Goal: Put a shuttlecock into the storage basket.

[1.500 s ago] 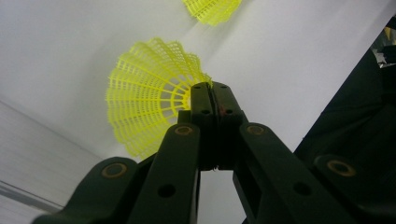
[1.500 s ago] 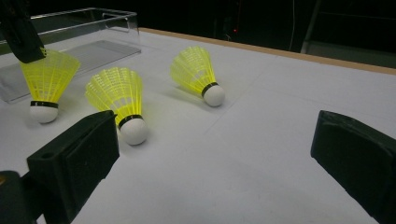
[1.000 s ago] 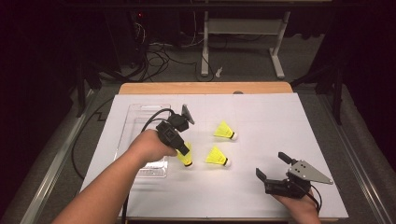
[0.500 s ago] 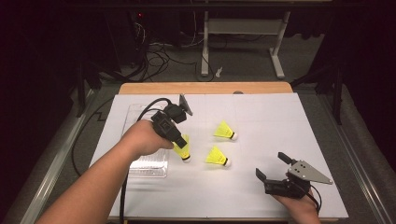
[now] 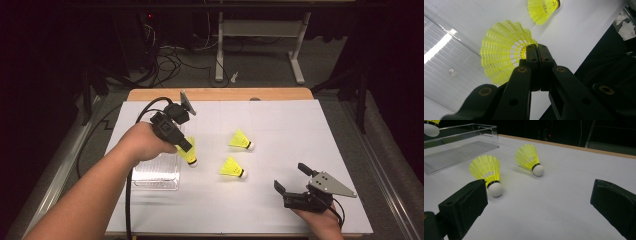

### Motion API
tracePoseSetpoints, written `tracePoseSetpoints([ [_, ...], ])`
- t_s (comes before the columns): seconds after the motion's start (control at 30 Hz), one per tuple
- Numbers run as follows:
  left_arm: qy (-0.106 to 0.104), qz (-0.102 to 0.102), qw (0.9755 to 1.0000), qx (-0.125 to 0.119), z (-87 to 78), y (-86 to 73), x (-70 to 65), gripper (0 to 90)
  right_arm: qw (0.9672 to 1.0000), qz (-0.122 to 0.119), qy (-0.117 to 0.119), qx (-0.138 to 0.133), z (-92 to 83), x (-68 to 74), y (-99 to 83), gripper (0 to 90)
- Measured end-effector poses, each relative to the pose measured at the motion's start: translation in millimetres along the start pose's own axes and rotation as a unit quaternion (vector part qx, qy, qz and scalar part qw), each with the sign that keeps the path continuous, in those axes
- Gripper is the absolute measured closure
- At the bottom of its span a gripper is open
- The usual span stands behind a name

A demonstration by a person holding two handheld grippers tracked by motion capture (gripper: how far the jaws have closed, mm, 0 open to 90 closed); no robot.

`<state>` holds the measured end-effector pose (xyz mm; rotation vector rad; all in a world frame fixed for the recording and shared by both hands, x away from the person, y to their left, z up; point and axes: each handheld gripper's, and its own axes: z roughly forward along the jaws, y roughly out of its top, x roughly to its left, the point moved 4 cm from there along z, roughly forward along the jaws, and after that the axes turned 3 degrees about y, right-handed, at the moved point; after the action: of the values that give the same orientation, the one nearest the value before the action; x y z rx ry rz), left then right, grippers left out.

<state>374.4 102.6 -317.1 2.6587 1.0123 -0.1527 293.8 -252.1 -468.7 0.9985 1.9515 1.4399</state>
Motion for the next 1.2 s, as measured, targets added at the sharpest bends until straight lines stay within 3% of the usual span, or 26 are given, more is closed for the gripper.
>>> tracePoseSetpoints([
  [0.5,0.022,-0.033,0.9992,-0.002,-19.4,-23.3,23.0,89.9,1.0,-0.003,-0.001,0.002,0.8,0.7,-0.3,1.7],
  [0.83,0.026,-0.045,0.9986,0.003,-19.6,-34.9,35.6,89.9,1.0,-0.003,-0.002,0.003,1.2,0.6,-0.5,1.7],
  [1.2,0.037,-0.071,0.9968,0.003,-21.3,-47.6,50.4,89.9,1.0,-0.003,-0.003,-0.001,0.3,0.1,-0.2,1.7],
])
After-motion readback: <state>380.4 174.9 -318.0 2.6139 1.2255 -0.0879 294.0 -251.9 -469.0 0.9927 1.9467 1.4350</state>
